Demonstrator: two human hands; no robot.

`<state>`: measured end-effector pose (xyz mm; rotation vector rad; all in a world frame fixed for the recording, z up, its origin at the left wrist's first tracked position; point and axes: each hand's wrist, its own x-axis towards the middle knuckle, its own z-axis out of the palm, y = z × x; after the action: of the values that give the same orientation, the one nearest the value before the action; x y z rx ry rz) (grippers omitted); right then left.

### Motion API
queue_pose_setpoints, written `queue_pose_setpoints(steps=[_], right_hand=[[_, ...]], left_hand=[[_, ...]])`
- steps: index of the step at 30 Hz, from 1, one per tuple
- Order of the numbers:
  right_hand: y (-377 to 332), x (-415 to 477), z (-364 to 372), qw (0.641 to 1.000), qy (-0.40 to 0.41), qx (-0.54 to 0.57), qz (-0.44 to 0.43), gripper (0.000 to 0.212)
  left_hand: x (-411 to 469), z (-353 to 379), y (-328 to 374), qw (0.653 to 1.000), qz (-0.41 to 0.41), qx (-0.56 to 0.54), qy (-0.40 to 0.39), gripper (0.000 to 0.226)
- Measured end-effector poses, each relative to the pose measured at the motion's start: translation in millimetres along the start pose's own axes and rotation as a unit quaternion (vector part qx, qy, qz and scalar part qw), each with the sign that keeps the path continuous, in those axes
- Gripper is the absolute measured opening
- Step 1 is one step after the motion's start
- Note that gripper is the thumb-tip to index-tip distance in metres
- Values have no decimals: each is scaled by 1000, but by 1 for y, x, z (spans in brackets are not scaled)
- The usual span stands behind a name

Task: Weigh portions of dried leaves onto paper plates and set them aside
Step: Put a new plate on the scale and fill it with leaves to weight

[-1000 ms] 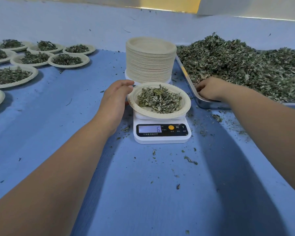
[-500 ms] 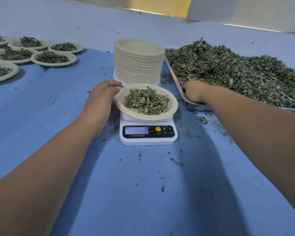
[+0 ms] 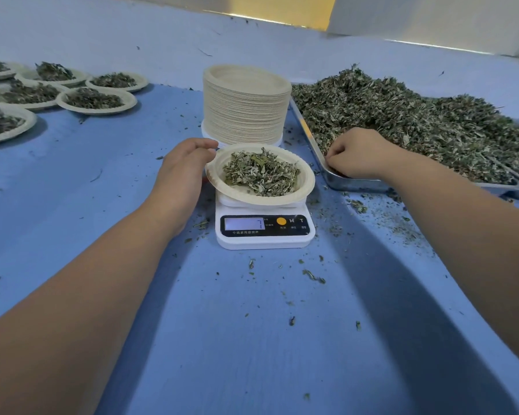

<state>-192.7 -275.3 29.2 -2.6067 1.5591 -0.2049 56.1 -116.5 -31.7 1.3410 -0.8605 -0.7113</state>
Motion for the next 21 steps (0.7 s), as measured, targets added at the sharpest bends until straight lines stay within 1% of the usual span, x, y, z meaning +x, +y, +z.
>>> queue_pose_setpoints(steps=[2, 4, 6, 7, 8, 9, 11, 12, 13, 14, 15, 16, 17, 18, 19, 20, 21], right_hand=[[-2, -10, 1, 1000, 31, 0, -1, 25], [-9, -26, 5, 992, 123, 32, -8, 27], [-21, -46, 14, 966, 224, 130, -24, 26], [-28, -56, 19, 950, 257, 174, -32, 25], [-34, -64, 24, 942, 273, 190, -44, 23], [-38, -70, 29, 945, 272, 175, -56, 23], [-45, -75, 35, 961, 253, 74, -80, 25], [-48, -77, 36, 963, 251, 19, -92, 27], [-51, -79, 36, 961, 255, -8, -104, 29], [-54, -81, 37, 961, 255, -1, -110, 30], [-57, -83, 38, 964, 242, 39, -104, 29], [-60, -85, 38, 966, 216, 108, -90, 27], [-64, -86, 39, 962, 185, 187, -77, 23], [-68, -88, 40, 950, 157, 260, -70, 17], [-72, -88, 41, 938, 135, 311, -70, 12], [-76, -88, 40, 929, 116, 342, -76, 10], [-81, -88, 39, 925, 97, 357, -91, 14]], left_hand=[[-2, 0, 2, 1000, -5, 4, -3, 26], [-4, -1, 6, 1000, -19, 14, -4, 27], [-5, -1, 9, 999, -26, 43, -8, 33], [-5, -2, 9, 998, -28, 56, -12, 36], [-6, -2, 9, 997, -29, 66, -16, 36], [-5, -2, 8, 997, -31, 74, -22, 33], [-4, -2, 8, 995, -38, 89, -32, 30], [-4, -1, 9, 994, -42, 97, -42, 36], [-5, 1, 10, 992, -52, 99, -53, 46], [-6, 3, 10, 992, -62, 91, -58, 53], [-6, 5, 10, 993, -73, 77, -54, 55], [-8, 7, 12, 994, -88, 51, -39, 52], [-11, 8, 15, 994, -103, 20, -15, 43], [-12, 8, 18, 993, -115, -22, 15, 28], [-10, 7, 21, 989, -128, -67, 43, 18], [-9, 3, 25, 984, -135, -95, 73, 18], [-7, -2, 28, 977, -137, -120, 108, 17]])
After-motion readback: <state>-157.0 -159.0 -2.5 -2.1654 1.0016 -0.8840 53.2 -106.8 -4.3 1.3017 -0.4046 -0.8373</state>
